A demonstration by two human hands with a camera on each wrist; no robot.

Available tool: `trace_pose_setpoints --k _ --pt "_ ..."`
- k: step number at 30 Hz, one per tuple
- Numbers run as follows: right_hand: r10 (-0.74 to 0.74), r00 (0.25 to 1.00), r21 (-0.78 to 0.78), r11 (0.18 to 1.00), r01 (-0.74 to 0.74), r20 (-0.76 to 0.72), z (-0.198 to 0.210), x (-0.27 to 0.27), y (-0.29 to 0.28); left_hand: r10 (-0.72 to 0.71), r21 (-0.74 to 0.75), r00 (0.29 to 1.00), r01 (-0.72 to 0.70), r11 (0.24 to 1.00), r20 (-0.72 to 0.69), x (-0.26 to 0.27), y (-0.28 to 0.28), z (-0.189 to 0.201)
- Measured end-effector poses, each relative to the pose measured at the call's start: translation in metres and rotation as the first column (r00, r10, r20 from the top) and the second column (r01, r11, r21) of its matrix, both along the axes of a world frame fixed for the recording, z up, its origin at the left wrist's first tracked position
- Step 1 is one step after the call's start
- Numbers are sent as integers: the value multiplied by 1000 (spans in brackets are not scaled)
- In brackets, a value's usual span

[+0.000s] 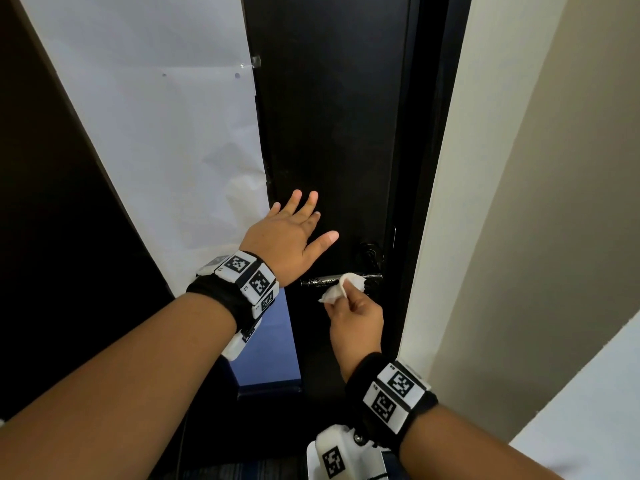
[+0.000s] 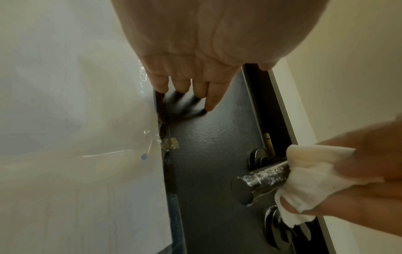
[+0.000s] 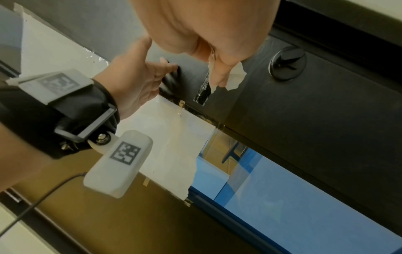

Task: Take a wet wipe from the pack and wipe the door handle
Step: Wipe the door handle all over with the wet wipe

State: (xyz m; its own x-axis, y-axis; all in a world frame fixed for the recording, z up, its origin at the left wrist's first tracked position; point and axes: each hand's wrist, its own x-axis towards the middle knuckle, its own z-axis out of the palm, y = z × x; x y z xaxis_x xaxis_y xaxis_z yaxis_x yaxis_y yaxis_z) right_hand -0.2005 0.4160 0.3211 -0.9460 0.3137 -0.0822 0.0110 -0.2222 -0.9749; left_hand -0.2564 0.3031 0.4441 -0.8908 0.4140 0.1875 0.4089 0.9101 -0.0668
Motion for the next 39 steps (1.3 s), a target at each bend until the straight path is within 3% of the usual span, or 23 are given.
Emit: trace_pose_setpoints --k 8,14,19,21,23,26,28,34,39 --pt "33 999 184 982 -33 5 11 5 2 7 6 1000 -7 1000 0 2 1 -3" --pt "105 994 129 986 -107 23 13 5 7 23 -1 1000 -23 1000 -18 1 2 -5" --pt "-25 994 215 975 48 -108 36 7 43 26 1 1000 -26 1000 -7 0 1 -4" --pt "-49 980 432 892 129 -191 53 8 60 25 17 1000 -25 1000 2 2 1 -2" --pt "24 966 666 729 160 -258 64 8 72 22 32 1000 -23 999 16 3 1 -1" --pt "209 965 920 386 68 -159 54 1 75 16 35 1000 -16 999 25 3 0 -1" --pt "264 963 982 188 9 -59 35 -4 71 11 35 1000 -12 999 23 2 -1 -1" --pt "377 903 977 41 207 -207 9 -9 40 -2 33 999 1 999 37 -1 -3 -1" --pt "501 848 973 -47 226 -172 7 -5 4 3 26 999 -4 1000 39 -3 -3 -1"
